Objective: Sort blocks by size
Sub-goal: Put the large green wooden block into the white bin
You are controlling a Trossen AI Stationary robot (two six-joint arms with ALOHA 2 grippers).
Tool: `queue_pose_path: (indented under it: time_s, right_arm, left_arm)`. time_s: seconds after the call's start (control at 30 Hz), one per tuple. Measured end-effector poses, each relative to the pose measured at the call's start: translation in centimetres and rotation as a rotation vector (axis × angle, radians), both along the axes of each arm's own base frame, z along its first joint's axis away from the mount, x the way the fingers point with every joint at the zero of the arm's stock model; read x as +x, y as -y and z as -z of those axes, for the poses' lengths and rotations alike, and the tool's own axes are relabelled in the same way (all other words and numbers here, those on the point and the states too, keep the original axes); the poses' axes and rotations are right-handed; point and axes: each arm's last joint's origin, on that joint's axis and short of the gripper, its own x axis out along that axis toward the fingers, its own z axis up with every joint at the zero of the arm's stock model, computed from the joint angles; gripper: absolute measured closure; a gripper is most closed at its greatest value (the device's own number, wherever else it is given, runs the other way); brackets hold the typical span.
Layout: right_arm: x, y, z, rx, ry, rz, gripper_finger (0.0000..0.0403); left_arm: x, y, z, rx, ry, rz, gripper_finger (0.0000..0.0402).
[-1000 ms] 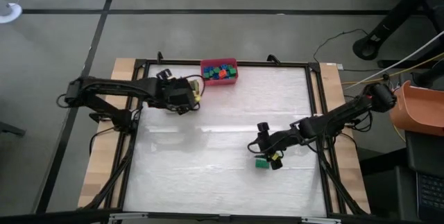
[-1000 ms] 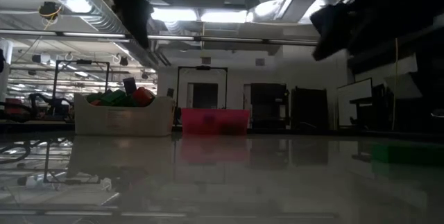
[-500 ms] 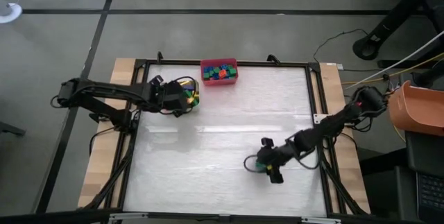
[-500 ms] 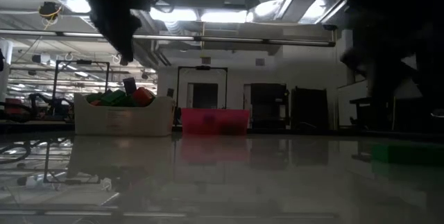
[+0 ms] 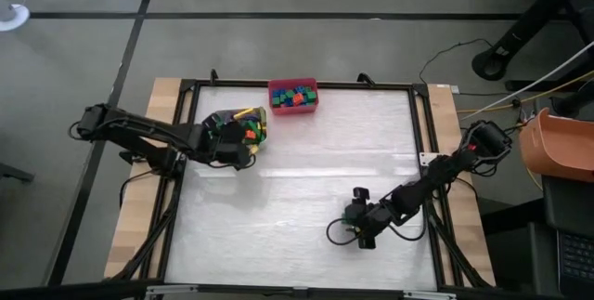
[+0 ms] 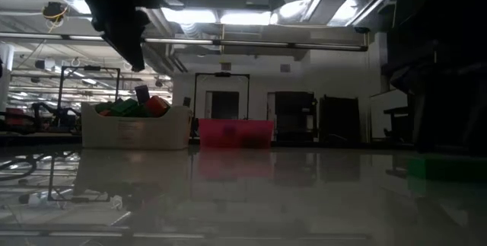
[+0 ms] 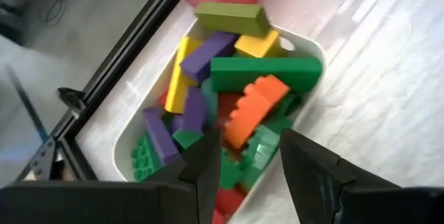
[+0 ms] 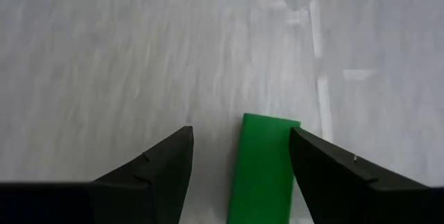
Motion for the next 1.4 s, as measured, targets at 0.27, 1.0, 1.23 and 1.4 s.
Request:
queue_pose_path:
  time_s: [0.27,1.0,1.23,1.4]
  right_arm:
    - [-0.4,0.4,0.3,-0.050,-0.038,0.013,0.0169]
    - [0.3,0.3,2.5,-0.180,-0.023,0.056,0.0274]
    - [1.9,2.0,2.0,-0.372,0.184,0.252,0.0275]
    - [5.0,5.6,0.8,-0.499,0.310,0.324,0.0275]
  left_arm:
    - [0.3,1.4,-0.1,-0.010,0.048,0.058,0.0267]
    - [0.6,2.7,-0.3,-0.030,0.117,0.094,0.0267]
    - [0.7,2.5,-0.3,-0.031,0.125,0.085,0.0267]
    - [1.4,1.9,-0.6,-0.036,0.192,0.064,0.0267]
